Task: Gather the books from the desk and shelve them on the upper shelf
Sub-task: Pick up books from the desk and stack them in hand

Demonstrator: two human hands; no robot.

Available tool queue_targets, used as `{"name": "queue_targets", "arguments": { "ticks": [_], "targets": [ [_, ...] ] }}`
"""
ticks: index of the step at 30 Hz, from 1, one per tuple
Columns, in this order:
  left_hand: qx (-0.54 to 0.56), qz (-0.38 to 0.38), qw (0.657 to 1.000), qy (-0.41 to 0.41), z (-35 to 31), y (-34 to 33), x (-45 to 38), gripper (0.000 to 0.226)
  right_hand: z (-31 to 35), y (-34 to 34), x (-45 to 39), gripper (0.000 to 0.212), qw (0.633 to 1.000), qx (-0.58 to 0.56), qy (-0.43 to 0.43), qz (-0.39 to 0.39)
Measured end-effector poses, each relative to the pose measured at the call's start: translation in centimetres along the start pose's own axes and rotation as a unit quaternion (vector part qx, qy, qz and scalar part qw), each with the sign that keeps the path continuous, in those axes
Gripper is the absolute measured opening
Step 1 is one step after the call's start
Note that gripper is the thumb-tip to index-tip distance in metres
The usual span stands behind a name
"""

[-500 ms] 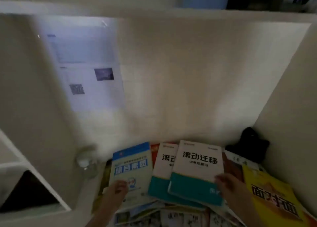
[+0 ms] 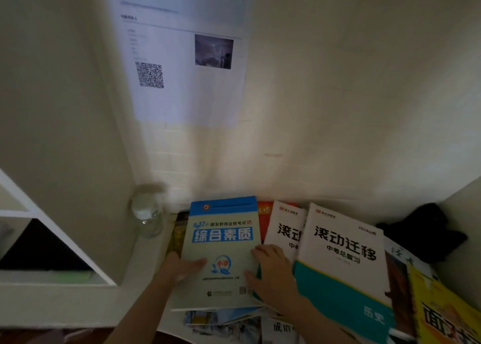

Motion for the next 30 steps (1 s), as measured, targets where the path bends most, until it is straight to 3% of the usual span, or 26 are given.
{"name": "queue_targets", "arguments": {
  "ticks": [2, 7, 10, 12, 15, 17, 19, 21, 25, 26, 28, 30],
  "targets": [
    [0.031, 0.015, 0.999, -0.025, -0.9, 0.0, 1.1, 0.056, -0.5, -0.3, 0.0, 0.081, 1.000, -0.012, -0.002, -0.009],
    [0.041, -0.032, 0.988, -0.146, -3.5, -0.3, 5.5, 0.042, -0.8, -0.2, -0.1, 0.056, 0.999, -0.033, -0.001, 0.013],
    [-0.005, -0.075, 0.955, -0.286, -7.3, 0.2, 9.8, 0.026, -0.2, 1.3, 0.3, 0.050, 0.986, -0.167, -0.009, 0.005],
    [-0.032, -0.076, 0.927, -0.366, -10.7, 0.3, 12.9, 0.024, 0.0, 2.7, 0.7, 0.047, 0.930, -0.366, -0.021, 0.011],
    [-0.029, -0.037, 0.922, -0.384, -14.5, -0.6, 15.4, 0.026, -1.9, 5.8, 2.2, 0.054, 0.821, -0.565, -0.086, -0.007],
    [-0.014, 0.001, 0.927, -0.374, -16.5, -2.2, 16.5, 0.024, -4.1, 7.8, 4.0, 0.049, 0.804, -0.584, -0.109, -0.013],
    [-0.006, 0.038, 0.931, -0.364, -17.6, -4.5, 17.6, 0.024, -6.3, 9.3, 5.9, 0.037, 0.794, -0.603, -0.077, 0.019],
    [-0.041, 0.063, 0.922, -0.381, -18.7, -6.9, 19.0, 0.025, -8.1, 9.5, 7.2, 0.035, 0.758, -0.648, -0.063, 0.034],
    [-0.094, 0.109, 0.899, -0.413, -22.0, -10.9, 21.7, 0.027, -9.9, 8.5, 8.6, 0.039, 0.612, -0.784, -0.106, -0.011],
    [-0.097, 0.116, 0.898, -0.414, -22.8, -12.0, 22.0, 0.029, -10.3, 8.6, 9.0, 0.038, 0.590, -0.800, -0.111, -0.026],
    [-0.075, 0.122, 0.907, -0.397, -23.4, -14.4, 21.4, 0.033, -12.2, 9.3, 10.3, 0.036, 0.598, -0.786, -0.142, -0.062],
    [-0.043, 0.137, 0.924, -0.355, -22.2, -17.3, 19.6, 0.034, -15.6, 10.1, 11.7, 0.028, 0.668, -0.705, -0.208, -0.114]
  ]
}}
Point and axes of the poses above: each hand's wrist, its own x-axis away from the middle knuckle, its own y-axis out of the back of the hand, z = x × y, the point moved 4 cm from there along -x, towards the middle knuckle, and after that the axes turned 11 degrees about x, right-handed, at the moved point
